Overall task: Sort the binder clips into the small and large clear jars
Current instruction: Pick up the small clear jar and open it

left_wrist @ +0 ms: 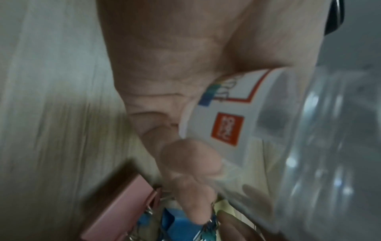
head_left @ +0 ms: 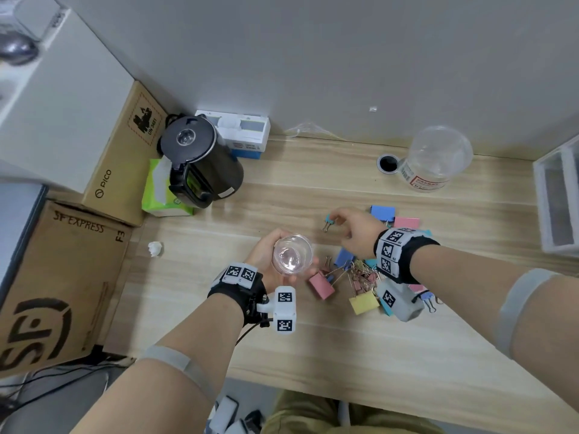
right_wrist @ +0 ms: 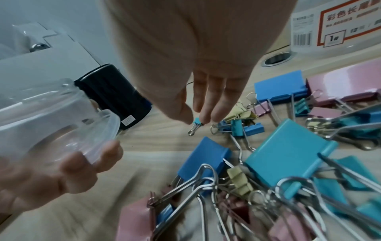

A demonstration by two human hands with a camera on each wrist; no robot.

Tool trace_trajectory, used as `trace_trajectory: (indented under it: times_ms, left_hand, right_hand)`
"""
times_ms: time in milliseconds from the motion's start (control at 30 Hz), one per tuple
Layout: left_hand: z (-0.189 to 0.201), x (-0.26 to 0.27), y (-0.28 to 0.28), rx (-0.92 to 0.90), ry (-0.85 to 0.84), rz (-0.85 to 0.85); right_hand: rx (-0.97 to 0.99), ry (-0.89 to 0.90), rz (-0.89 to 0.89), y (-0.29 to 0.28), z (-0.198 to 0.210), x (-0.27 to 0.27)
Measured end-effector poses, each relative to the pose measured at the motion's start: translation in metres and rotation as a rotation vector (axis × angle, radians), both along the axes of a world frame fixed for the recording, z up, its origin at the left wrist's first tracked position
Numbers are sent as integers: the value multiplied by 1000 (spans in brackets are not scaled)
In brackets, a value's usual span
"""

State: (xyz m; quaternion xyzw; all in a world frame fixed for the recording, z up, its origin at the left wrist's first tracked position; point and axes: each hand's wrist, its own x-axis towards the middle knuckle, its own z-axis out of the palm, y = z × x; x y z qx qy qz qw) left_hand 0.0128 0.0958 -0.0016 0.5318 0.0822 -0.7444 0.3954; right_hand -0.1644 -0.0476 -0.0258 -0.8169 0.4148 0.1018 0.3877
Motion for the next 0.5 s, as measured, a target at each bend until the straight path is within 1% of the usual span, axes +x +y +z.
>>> trace_trajectory:
  times_ms: [100,200,333,500]
  left_hand:
    - [-6,10,10,18,2,27]
    - [-13,18,18,29,-8,23]
    - [-24,23,24,64,-31,42]
    - [-32,24,29,65,-28,23]
  right_hand:
    - [-118,53,32,-5,-4,17]
    - [-193,149,128,-7,-4,33]
    - [-277,200,245,-11,-15,48]
    - [-360,288,291,-8,-22,56]
